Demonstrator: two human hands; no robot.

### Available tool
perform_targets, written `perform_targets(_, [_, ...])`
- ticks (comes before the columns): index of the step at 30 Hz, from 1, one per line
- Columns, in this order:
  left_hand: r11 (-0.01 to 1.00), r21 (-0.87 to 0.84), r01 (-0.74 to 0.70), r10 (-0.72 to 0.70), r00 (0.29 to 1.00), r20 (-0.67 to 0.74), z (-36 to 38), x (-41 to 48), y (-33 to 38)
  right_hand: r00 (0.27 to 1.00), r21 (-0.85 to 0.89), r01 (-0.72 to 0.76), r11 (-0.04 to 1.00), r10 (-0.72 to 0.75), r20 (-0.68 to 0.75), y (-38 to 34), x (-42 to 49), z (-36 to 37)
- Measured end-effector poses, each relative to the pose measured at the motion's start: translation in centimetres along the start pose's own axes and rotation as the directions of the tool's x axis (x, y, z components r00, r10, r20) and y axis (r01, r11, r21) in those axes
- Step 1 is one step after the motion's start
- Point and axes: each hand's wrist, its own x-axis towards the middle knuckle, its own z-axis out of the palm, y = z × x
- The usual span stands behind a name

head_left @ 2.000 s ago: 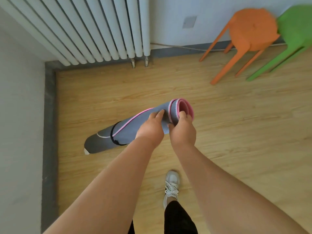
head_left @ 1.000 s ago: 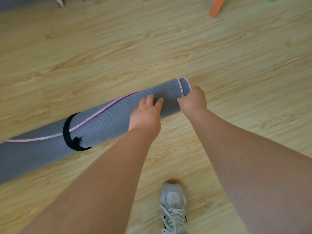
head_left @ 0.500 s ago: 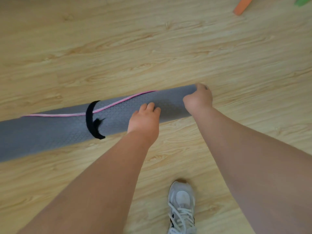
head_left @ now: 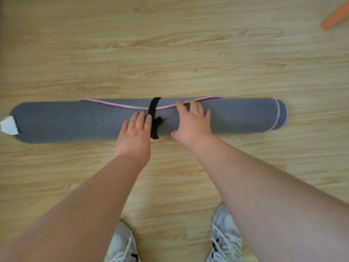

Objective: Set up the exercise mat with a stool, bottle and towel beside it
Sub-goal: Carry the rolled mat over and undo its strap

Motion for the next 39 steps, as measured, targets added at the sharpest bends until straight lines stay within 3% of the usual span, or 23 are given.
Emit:
perform_targets(3, [0.999, 0.0, -0.04, 0.04, 0.998, -0.053, 1.0, 0.8, -1.2, 0.981, -0.245, 0.175, 0.953, -0.189, -0.033, -0.1, 0.4, 1.7])
perform_targets(6, [0.994, -0.012, -0.11, 0.107, 0.983, -0.149, 1.2, 2.7, -2.5, 0.969, -0.33, 0.21, 0.92, -0.242, -0.057, 0.2, 2.0, 2.3])
perform_targets(12, [0.993, 0.009, -0.116, 0.116, 0.983, -0.144, 1.2, 7.8, -3.8, 0.977, -0.3, 0.193, 0.934, -0.21, -0.025, -0.2, 7.5, 0.2])
perform_targets(16, [0.994, 0.029, -0.103, 0.107, 0.969, -0.225, 1.6, 10.6, -3.7, 0.977, -0.345, 0.205, 0.916, -0.21, 0.023, -0.6, 10.9, -1.4])
perform_targets(25, [0.966, -0.039, -0.256, 0.24, 0.941, -0.239, 0.1, 14.9, -6.3, 0.926, -0.167, 0.25, 0.954, -0.185, 0.33, -1.5, 15.4, -5.7])
perform_targets(35, [0.986, 0.022, -0.168, 0.164, 0.912, -0.375, 0.4, 14.6, -5.0, 0.947, -0.201, 0.287, 0.937, -0.247, 0.204, -2.1, 14.4, -6.1])
perform_targets(39, [0.976, -0.087, -0.199, 0.165, 0.939, -0.301, -0.1, 15.1, -5.6, 0.957, -0.303, 0.262, 0.916, -0.208, 0.201, -2.6, 14.8, -6.4])
